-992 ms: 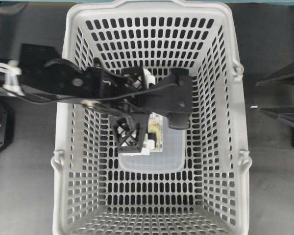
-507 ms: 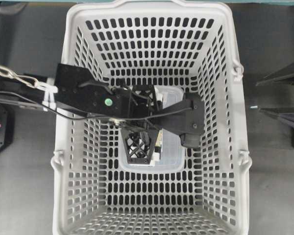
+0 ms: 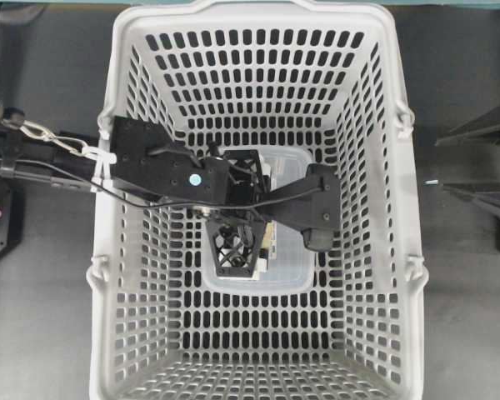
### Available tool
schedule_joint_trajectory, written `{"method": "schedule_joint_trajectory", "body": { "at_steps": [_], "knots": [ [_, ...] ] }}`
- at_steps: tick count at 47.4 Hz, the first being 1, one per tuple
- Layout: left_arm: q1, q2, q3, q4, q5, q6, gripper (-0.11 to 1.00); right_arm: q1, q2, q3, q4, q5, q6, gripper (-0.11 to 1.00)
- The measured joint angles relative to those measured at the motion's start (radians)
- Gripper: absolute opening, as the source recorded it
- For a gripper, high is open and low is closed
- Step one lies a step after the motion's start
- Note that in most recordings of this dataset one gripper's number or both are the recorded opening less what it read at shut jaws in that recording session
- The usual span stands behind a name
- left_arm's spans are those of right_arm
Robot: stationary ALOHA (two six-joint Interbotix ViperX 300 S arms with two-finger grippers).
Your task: Pick up the cellophane tape from the shopping basket with the left arm.
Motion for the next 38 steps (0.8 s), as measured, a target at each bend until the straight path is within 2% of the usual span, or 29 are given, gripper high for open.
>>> {"method": "schedule_joint_trajectory", "body": {
  "at_steps": [3,6,12,13,27,38],
  "knots": [
    [-0.002,-0.003,0.008,0.000,-0.009,0.000,0.88,0.000,0.000,0.000,0.002,0.000,0.000,0.64],
    [-0.003,-0.005,0.011,0.000,-0.012,0.000,0.81,0.000,-0.002,0.000,0.002,0.000,0.002,0.64],
    [-0.009,-0.005,0.011,0.000,-0.015,0.000,0.51,0.000,-0.002,0.000,0.002,0.000,0.002,0.64],
    [-0.009,-0.006,0.011,0.000,-0.015,0.002,0.49,0.000,0.000,0.000,0.002,0.000,0.002,0.64],
    [-0.017,-0.080,-0.011,0.000,0.009,0.002,0.50,0.000,0.000,0.005,0.002,0.000,0.002,0.64],
    [-0.017,-0.150,-0.152,0.000,0.173,0.002,0.50,0.000,-0.002,0.008,0.002,-0.012,0.003,0.64]
  ]
}}
